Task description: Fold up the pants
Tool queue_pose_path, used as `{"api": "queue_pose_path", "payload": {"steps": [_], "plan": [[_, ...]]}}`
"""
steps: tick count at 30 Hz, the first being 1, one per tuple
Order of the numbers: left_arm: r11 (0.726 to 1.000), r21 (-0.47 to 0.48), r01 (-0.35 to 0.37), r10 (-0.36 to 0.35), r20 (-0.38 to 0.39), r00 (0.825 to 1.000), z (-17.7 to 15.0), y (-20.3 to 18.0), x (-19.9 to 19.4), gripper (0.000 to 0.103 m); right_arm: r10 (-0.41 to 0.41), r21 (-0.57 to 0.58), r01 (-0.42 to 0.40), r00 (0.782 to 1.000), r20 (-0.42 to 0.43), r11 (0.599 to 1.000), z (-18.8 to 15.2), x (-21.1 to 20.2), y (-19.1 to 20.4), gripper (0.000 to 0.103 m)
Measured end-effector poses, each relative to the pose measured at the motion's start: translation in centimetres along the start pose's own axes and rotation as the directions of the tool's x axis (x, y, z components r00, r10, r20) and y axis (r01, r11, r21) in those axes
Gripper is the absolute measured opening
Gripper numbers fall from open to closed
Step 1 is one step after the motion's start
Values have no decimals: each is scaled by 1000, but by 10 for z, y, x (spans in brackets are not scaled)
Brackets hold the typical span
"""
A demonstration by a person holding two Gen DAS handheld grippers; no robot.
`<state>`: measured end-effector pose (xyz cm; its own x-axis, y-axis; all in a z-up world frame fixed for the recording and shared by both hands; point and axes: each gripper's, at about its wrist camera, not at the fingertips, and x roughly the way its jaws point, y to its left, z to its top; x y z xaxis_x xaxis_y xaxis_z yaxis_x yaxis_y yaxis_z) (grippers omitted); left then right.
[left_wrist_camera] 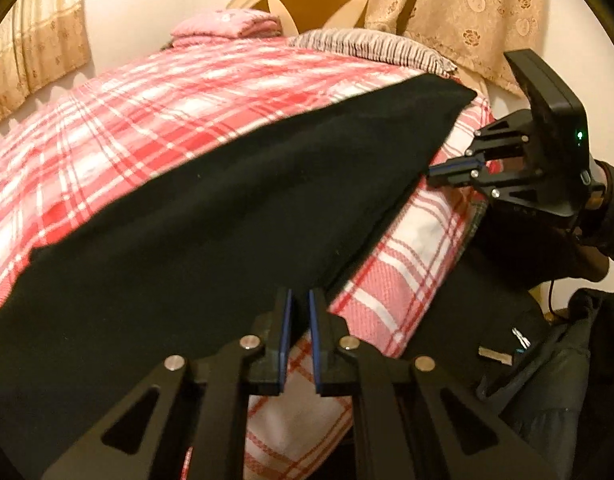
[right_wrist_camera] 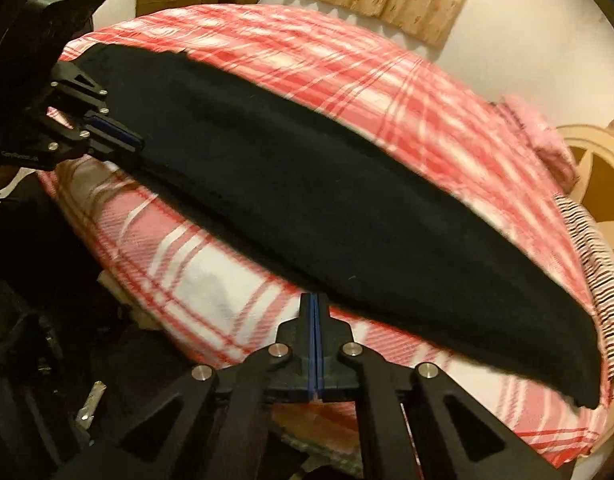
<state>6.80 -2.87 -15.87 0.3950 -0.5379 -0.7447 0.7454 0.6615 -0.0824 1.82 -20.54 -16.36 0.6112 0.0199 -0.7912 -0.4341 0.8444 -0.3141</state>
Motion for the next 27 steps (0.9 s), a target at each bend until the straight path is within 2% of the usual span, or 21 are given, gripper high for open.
{"api": "queue_pose_path", "payload": {"steps": [1,3,4,5,9,10,12,13,14,16,19,21,25,26,27], "plan": [[1000,5,-16,16,8,1000,1,0,-1,12,-1,4,0,1000,23,1000,1,-3,-2,1],[999,25,-46,45,19,999,4,-3,-1,26,9,-10,-9,998,56,1000,3,-6,-2,2],[998,28,-52,51,24,998,6,-4,0,40,-2,-23,3,998,56,1000,5,-5,0,3],[998,30,-56,55,33,998,7,-5,0,50,-8,-28,10,998,56,1000,6,-4,1,3],[997,58,-50,48,32,998,12,-13,11,51,-4,-33,5,999,40,999,12,8,3,4],[997,64,-46,44,27,999,13,-14,13,51,-6,-38,8,999,32,999,14,11,4,7],[996,74,-47,46,15,999,13,-16,19,51,-1,-38,2,999,32,999,15,12,6,36],[996,75,-49,48,9,999,13,-16,21,51,8,-34,-7,999,32,999,16,12,7,65],[996,72,-45,45,1,999,13,-15,24,51,27,-26,-26,999,30,999,17,12,7,71],[997,66,-41,41,-2,999,12,-15,27,51,36,-12,-35,998,56,999,18,10,8,71],[998,46,-41,41,-3,999,14,-12,28,51,44,-9,-44,998,52,999,20,13,9,70],[999,36,-34,34,-3,999,15,-10,28,51,44,-9,-44,998,54,999,21,15,11,66],[998,46,-40,40,-5,999,15,-11,30,50,37,-44,-34,998,59,998,25,21,22,42],[998,53,-46,46,-4,999,15,-13,30,43,38,-44,-36,997,63,998,27,22,24,24],[996,64,-56,56,-2,998,15,-14,29,38,39,-43,-36,997,70,998,27,22,25,12]]}}
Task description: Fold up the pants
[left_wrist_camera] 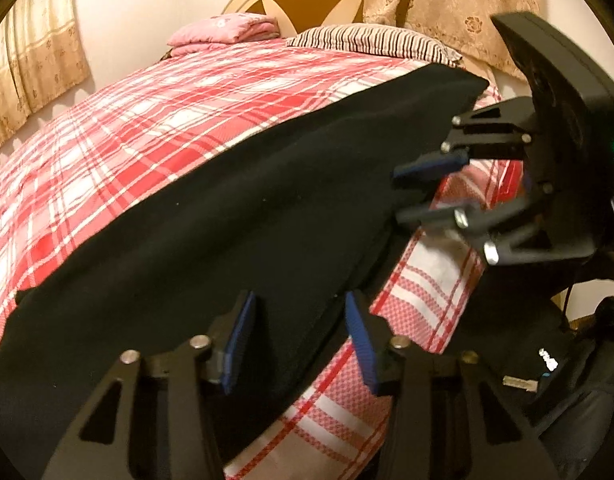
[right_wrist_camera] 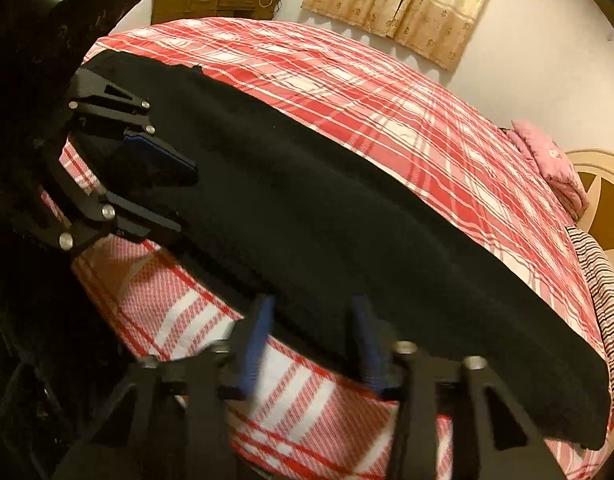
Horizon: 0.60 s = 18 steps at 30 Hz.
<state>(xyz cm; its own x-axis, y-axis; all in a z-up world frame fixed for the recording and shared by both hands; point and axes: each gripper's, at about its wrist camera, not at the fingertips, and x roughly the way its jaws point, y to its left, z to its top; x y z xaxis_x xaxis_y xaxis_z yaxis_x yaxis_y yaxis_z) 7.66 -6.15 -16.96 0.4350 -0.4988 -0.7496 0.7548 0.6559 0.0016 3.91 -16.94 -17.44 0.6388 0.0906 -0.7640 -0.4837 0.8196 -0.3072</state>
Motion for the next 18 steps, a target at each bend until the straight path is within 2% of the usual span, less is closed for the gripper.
{"api": "queue_pose_path", "payload": {"steps": [1,2,5,8,12,15,16,17,18], "plan": [[1000,4,-2,2,0,1000,0,0,-1,21,-1,1,1,1000,6,1000,1,-1,1,5],[1000,4,2,-2,-1,1000,1,0,-2,12,0,3,0,1000,9,1000,3,-3,2,3],[1000,-13,22,-22,19,1000,1,2,-14,10,5,-2,-5,1000,21,1000,3,-17,6,3],[999,12,39,-40,12,999,-3,-2,-20,10,14,-13,-14,1000,10,1000,-1,-23,12,3],[999,16,44,-43,-39,998,-11,-4,-4,10,32,3,-32,999,-42,999,-10,-2,11,3],[999,-13,42,-42,-20,999,-9,-1,-10,18,25,7,-25,1000,-16,1000,-6,-5,10,5],[999,-15,44,-44,-15,999,-9,0,-13,31,31,9,-31,999,-16,999,-6,-7,8,13],[1000,-15,26,-26,3,1000,-9,1,-18,53,38,8,-37,999,-20,999,-7,-10,6,35],[1000,-14,1,-1,24,1000,-10,3,-23,62,35,9,-35,999,-21,999,-8,-13,3,48]]}}
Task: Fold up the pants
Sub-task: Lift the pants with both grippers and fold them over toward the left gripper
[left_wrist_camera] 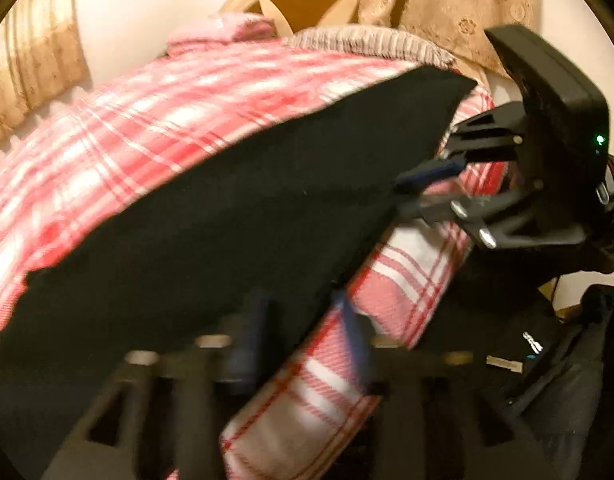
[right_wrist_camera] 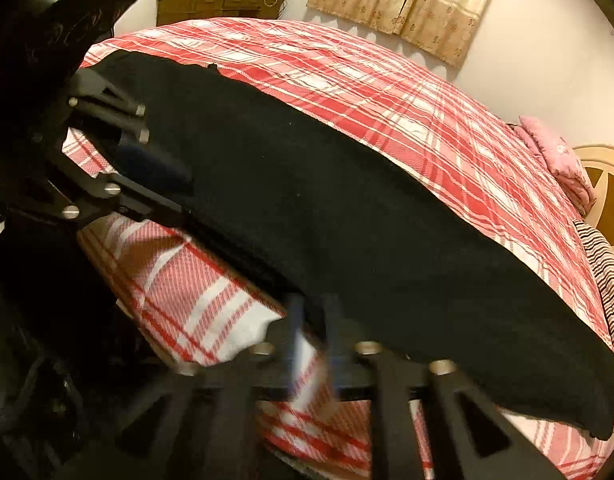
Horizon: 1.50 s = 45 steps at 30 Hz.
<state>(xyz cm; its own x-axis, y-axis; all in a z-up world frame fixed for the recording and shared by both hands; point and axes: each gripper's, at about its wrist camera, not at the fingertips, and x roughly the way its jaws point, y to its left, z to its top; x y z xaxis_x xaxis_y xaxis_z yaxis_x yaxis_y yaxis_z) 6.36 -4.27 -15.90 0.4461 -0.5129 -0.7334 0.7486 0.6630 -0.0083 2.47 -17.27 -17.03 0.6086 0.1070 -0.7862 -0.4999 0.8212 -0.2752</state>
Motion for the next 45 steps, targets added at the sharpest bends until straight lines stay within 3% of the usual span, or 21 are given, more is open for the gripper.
{"api": "queue_pose_path", "payload": {"steps": [1,5,11,13,14,18,23,25,28,31,34,37,41,45], "plan": [[1000,0,-15,15,16,1000,-1,2,-4,69,-6,9,6,1000,2,1000,-2,-3,-4,57],[999,-30,-37,38,37,999,-6,18,-15,69,-41,168,33,998,42,985,-9,-23,-52,57],[988,-119,-100,103,21,994,-14,47,-13,69,-187,453,153,982,30,878,-25,-36,-147,57],[983,-148,-112,112,-5,994,-20,54,-10,69,-152,506,150,988,-38,850,-34,-29,-163,57],[981,-156,-112,112,-11,994,-23,56,-10,69,-96,507,133,991,-98,852,-40,-19,-164,57],[978,-165,-126,125,-13,992,-33,57,-17,69,-174,372,213,975,-137,903,-36,-23,-139,57],[967,-208,-146,153,16,988,-35,68,-29,69,-197,406,171,980,24,898,-21,-46,-138,57],[962,-220,-160,167,16,986,-36,73,-30,69,-159,387,133,987,34,913,-15,-37,-132,57],[953,-232,-194,201,6,980,-42,81,-33,69,-81,352,118,990,-120,928,-15,4,-125,57],[941,-238,-240,248,1,969,-49,92,-44,69,-133,282,159,985,-109,946,-5,5,-111,57],[914,-266,-307,316,-7,949,-58,113,-56,69,-44,277,45,999,-11,960,19,-3,-96,57],[874,-324,-362,372,-32,928,-71,136,-68,70,57,223,-65,998,42,973,59,9,-71,57],[822,-373,-431,447,-48,893,-87,156,-88,70,233,154,-248,966,110,956,122,32,-34,57],[759,-430,-488,511,-71,857,-107,179,-107,71,347,157,-367,927,141,917,181,62,-7,55]]}}
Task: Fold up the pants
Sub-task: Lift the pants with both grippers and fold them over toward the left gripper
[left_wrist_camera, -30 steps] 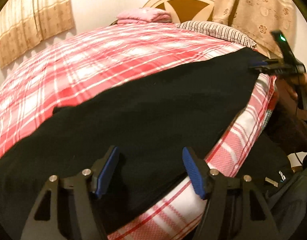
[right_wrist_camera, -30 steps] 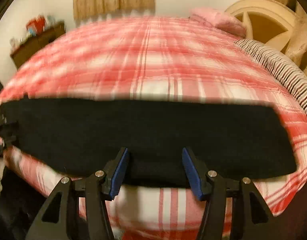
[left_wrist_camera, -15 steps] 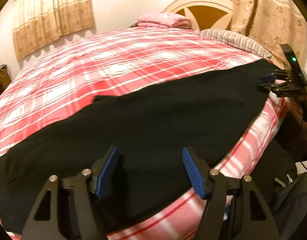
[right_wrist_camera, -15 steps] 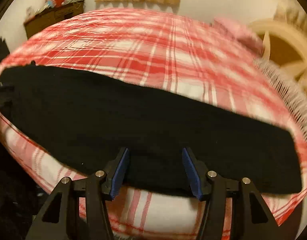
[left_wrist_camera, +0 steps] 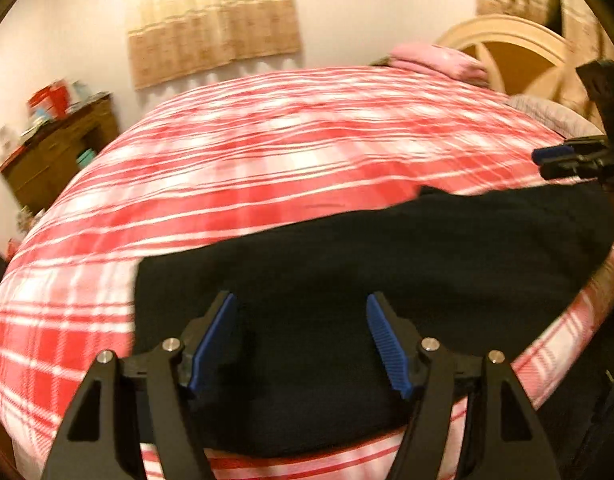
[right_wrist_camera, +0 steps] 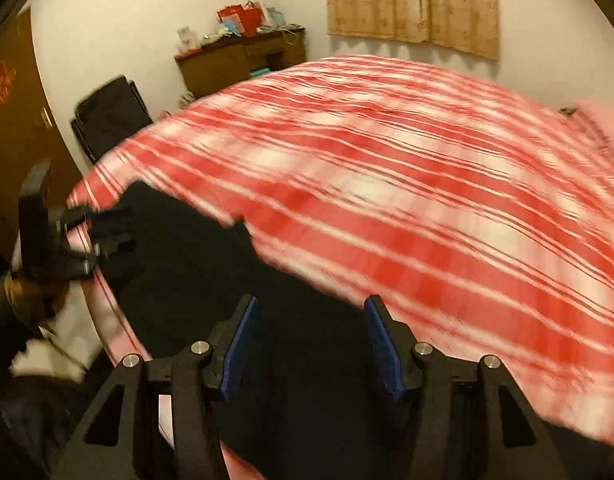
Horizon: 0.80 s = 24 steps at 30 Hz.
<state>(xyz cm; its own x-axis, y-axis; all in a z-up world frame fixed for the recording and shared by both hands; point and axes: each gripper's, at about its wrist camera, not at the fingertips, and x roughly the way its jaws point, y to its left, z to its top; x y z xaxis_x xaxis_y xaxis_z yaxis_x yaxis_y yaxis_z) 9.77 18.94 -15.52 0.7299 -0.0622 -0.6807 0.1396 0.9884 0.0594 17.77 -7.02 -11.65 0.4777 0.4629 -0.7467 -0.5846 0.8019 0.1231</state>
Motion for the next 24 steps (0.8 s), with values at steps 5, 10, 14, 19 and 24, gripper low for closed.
{"api": "queue_pose_path", "payload": {"steps": [5,10,14,19,24], "plan": [[998,-59,-36,34,-24,999,-14,32,11,74,137,172,-134,991,-9,976,42,56,-4,51],[999,-10,-53,53,-8,999,-16,27,15,76,277,288,-237,955,-108,928,44,109,9,37],[998,4,-56,56,10,998,-19,27,16,80,363,356,-299,923,-128,885,33,129,12,7],[999,-37,-25,25,14,1000,-18,36,12,80,327,340,-298,945,-30,892,38,105,14,3],[999,-30,-26,26,9,1000,-18,31,16,87,202,327,-161,975,-96,931,36,121,10,1]]}}
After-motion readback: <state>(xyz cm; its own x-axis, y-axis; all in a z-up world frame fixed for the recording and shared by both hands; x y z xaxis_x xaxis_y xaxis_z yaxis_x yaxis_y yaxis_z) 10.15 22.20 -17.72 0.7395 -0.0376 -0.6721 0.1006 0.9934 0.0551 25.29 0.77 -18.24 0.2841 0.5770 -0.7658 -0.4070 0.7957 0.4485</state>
